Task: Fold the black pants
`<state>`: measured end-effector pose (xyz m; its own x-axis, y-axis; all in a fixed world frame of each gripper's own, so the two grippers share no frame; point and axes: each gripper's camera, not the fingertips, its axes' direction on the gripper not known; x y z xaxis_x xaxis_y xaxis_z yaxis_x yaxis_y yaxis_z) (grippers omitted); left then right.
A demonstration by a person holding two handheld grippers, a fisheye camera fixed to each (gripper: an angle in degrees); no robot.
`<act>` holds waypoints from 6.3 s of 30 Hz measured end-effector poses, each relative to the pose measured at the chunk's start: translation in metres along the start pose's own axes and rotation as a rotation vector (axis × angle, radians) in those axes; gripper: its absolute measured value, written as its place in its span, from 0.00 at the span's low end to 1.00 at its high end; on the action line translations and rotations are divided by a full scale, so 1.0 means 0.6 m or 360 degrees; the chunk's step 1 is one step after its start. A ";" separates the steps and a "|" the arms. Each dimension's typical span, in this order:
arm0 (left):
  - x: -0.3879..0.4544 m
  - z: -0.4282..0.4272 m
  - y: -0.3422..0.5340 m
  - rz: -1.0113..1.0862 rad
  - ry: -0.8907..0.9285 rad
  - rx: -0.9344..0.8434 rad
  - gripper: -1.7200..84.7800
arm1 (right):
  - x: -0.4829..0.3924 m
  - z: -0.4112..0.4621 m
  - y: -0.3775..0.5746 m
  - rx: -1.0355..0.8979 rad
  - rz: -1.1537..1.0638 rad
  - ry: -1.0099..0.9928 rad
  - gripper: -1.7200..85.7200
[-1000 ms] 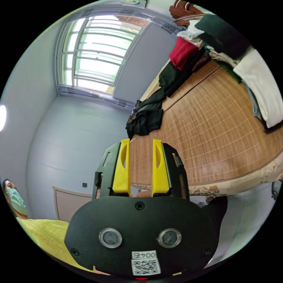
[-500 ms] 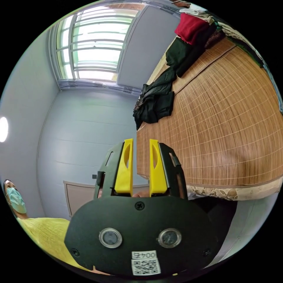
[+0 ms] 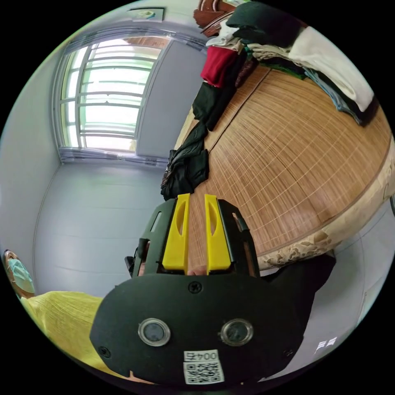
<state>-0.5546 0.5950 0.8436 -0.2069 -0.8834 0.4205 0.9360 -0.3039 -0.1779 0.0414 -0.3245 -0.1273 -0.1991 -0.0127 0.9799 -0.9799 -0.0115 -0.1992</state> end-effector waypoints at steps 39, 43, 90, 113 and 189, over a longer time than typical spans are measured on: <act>-0.363 1.352 -0.561 -0.0539 0.0114 -0.0112 0.19 | 0.465 0.205 -0.234 0.0185 0.0504 -0.0005 0.06; -0.363 1.392 -0.581 -0.0520 0.0015 -0.0095 0.14 | 0.485 0.215 -0.237 0.0220 0.0493 -0.0056 0.04; -0.036 0.191 -0.024 0.0058 0.0599 -0.0137 0.08 | -0.067 0.612 0.103 -0.1037 -0.1509 0.0375 0.07; 0.002 -0.023 0.008 0.1143 -0.0442 0.0405 0.17 | -0.158 0.773 -0.039 -0.1095 -0.0772 -0.0377 0.08; -0.787 -1.159 -0.321 0.0671 -0.0088 0.1348 0.03 | -0.529 0.812 0.380 -0.0395 -0.2237 -0.0606 0.04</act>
<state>-0.8353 0.8223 0.0609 0.1887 -0.8366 0.5143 0.8306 0.4153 0.3709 -0.1120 -0.8102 -0.4884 0.8716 -0.3926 0.2936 -0.3463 -0.0691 0.9356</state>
